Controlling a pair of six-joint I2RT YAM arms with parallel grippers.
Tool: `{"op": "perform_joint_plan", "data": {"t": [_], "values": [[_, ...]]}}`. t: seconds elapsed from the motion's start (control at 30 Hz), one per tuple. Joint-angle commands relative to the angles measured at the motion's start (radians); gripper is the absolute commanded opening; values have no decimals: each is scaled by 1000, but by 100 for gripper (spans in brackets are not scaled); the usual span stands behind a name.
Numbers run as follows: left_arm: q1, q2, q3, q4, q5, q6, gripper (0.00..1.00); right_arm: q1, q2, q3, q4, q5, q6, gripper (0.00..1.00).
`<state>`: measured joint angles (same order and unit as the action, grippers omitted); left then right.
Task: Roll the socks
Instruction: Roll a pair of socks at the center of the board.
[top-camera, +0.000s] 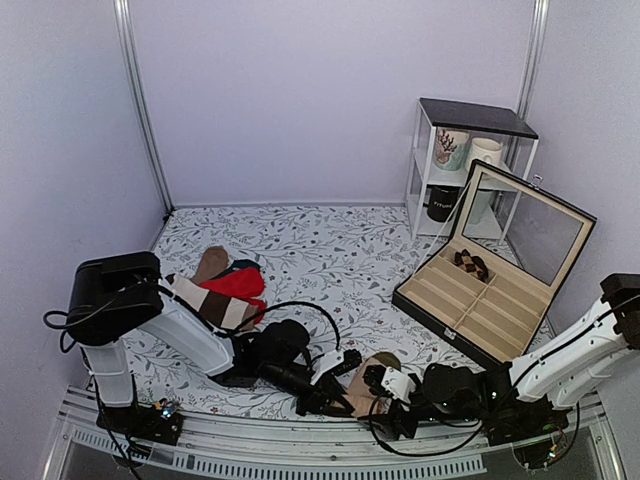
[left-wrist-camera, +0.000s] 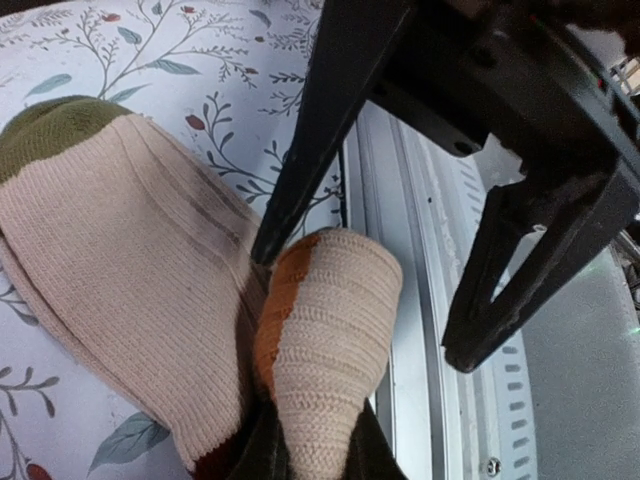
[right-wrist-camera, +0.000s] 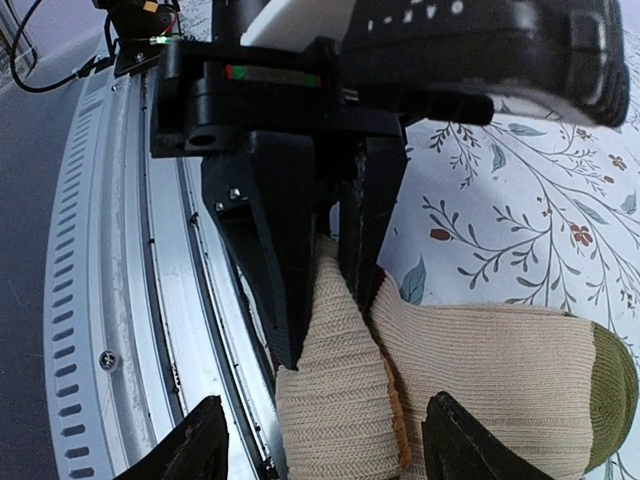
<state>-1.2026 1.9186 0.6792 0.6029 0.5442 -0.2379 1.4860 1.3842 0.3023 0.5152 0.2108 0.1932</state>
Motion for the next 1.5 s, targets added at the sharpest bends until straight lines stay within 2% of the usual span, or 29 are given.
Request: {"op": "perform_joint_plan", "data": {"t": [0.0, 0.07, 0.17, 0.33, 0.4, 0.47, 0.53, 0.57, 0.7, 0.73, 0.77, 0.8, 0.83, 0.93, 1.07, 1.2, 1.27, 1.47], "values": [[-5, 99, -59, -287, -13, -12, 0, 7, 61, 19, 23, -3, 6, 67], [-2, 99, -61, -285, -12, -9, 0, 9, 88, 26, 23, -8, 16, 66], [-3, 94, -63, -285, -12, -6, 0, 9, 120, 43, 23, -11, 21, 56], [-3, 92, -62, -287, -18, -2, 0, 8, 125, 54, 16, -1, 32, 20], [-3, 96, -56, -288, -18, 0, 0, 7, 123, 55, 5, 5, 44, 15], [-3, 94, -52, -286, -34, 1, 0, 5, 130, 54, -10, -7, 67, 14], [-3, 66, -61, -264, -70, 0, 11, 1, 145, 44, -8, -30, 109, 14], [-2, 39, -70, -250, -99, 2, 13, -5, 158, 36, -5, -42, 127, 14], [-4, -115, -95, -194, -222, 55, 16, -47, 195, -18, 45, -90, 230, 14], [-6, -151, -105, -166, -248, 79, 23, -67, 200, -36, 72, -115, 258, 14], [-10, -191, -118, -131, -283, 116, 47, -91, 204, -59, 98, -146, 294, 14], [-18, -228, -133, -93, -318, 149, 64, -116, 207, -76, 112, -176, 316, 14], [-31, -259, -146, -64, -356, 186, 67, -136, 209, -89, 122, -204, 344, 14], [-74, -325, -200, 63, -435, 307, 69, -168, 219, -107, 119, -284, 406, 14], [-89, -320, -251, 198, -449, 383, 71, -198, 272, -94, 82, -388, 486, 14], [-93, -243, -221, 212, -432, 431, 73, -204, 319, -88, 67, -434, 549, 14], [-95, -202, -209, 218, -429, 443, 78, -204, 329, -89, 67, -439, 562, 14], [-95, -137, -187, 229, -406, 456, 78, -209, 330, -75, 46, -450, 559, 14]]}}
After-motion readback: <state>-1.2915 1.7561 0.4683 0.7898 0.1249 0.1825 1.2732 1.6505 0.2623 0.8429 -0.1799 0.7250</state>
